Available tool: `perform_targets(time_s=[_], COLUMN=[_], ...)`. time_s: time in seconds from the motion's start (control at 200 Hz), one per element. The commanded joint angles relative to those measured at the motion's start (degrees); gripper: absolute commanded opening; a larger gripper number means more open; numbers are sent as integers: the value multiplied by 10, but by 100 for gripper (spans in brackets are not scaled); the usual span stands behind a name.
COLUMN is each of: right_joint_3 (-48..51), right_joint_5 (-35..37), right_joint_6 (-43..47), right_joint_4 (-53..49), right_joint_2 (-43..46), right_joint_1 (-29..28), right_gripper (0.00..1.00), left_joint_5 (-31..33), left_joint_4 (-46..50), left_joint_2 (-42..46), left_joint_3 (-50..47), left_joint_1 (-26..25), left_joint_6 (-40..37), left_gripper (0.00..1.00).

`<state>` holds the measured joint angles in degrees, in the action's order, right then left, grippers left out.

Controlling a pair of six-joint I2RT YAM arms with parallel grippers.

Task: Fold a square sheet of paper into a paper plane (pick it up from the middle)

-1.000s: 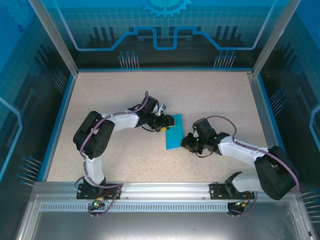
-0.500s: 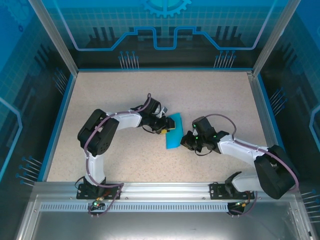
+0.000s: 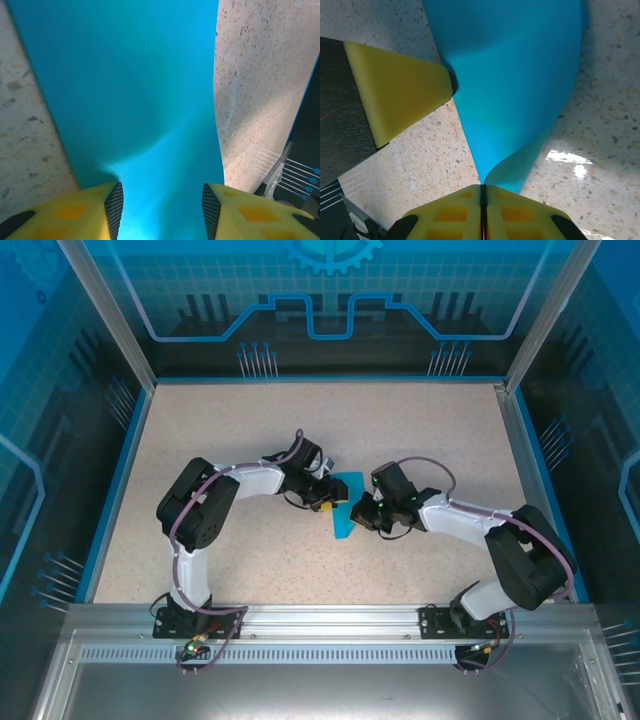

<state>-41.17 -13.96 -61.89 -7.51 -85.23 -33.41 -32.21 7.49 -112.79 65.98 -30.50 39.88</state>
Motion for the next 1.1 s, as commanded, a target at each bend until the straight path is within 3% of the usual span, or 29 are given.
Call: perform_targets(time_s=[0.0,0.145,0.24,0.535,0.815,1.096], right_joint_3=[-17,-27,-35,-66,-89,-110], right_joint_5=[1,9,7,2,-10,-15], right_joint_6=[6,5,5,16,33,44], right_joint_4=[11,18,26,41,42,36], right_joint_2=[-14,-30,-45,-93,-131,-146], right_joint_1=[-8,-8,-8,-8,-8,-8], right_gripper=[9,9,9,9,8,8], left_joint_5=[6,53,99,160,100,26], left_joint_4=[16,13,16,-10,-90,-172], left_joint_2=[-4,24,55,136,187,181], left_joint_3=[22,8,-10,-107,-198,-233], left_joint_1=[-3,-3,-2,1,1,-1], left_joint_6=[-19,-6,-1,39,58,72], left_gripper=[48,42,42,42,39,31])
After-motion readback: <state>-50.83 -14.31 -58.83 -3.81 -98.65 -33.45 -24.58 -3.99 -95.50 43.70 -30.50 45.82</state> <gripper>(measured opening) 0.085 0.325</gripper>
